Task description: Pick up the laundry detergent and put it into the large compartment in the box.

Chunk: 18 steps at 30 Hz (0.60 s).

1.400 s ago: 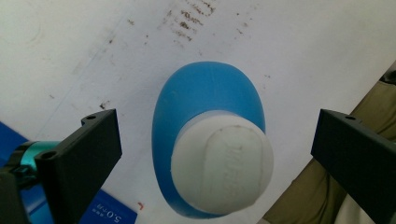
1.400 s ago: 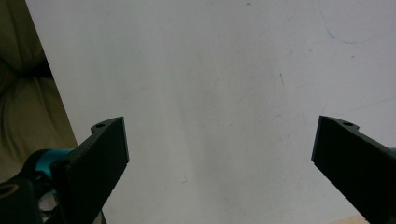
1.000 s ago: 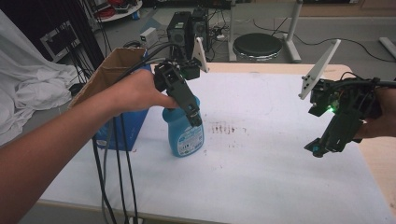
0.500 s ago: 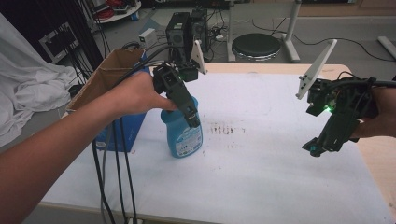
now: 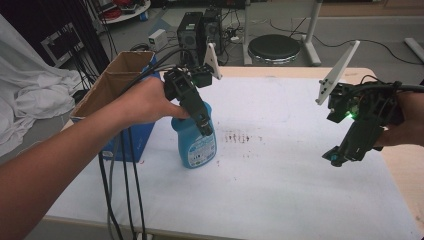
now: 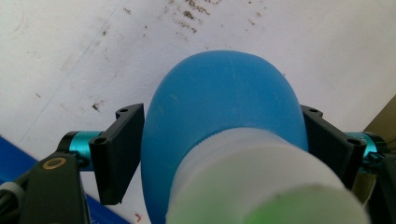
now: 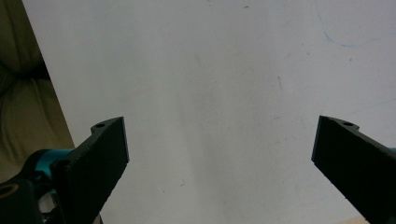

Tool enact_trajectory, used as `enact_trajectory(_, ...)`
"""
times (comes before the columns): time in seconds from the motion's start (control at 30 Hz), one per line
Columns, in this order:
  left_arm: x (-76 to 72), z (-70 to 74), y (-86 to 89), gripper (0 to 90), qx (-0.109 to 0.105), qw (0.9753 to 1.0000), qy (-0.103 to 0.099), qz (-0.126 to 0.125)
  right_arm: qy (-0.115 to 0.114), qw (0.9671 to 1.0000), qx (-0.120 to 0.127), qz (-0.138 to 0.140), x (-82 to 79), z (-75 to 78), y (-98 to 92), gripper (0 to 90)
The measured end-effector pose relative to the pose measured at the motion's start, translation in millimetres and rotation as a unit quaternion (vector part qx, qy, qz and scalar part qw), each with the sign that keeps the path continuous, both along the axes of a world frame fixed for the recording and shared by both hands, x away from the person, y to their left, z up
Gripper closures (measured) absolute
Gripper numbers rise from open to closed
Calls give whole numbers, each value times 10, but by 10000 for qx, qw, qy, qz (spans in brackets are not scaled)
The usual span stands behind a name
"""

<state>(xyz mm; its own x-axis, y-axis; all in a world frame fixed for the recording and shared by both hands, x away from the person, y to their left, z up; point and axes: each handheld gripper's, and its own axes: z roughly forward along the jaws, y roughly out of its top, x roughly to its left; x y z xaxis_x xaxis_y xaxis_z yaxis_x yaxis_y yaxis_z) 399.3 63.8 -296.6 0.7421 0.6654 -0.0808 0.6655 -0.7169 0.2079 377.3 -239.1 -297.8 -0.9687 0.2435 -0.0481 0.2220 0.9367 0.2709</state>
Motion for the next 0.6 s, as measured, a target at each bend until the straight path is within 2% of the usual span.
enact_trajectory(0.3, 1, -6, -4, 279, 21, 10000, 19, -26, 8, 10000, 0, -12, 0, 2, 0, 29)
enact_trajectory(0.47, 0, -18, 3, 354, 21, 10000, 65, -48, 9, 10000, -8, 10, 5, 4, -2, 29)
enact_trajectory(0.6, -1, -11, 8, 377, 49, 10000, 40, -56, 29, 10000, 6, -23, -1, 7, -1, 29)
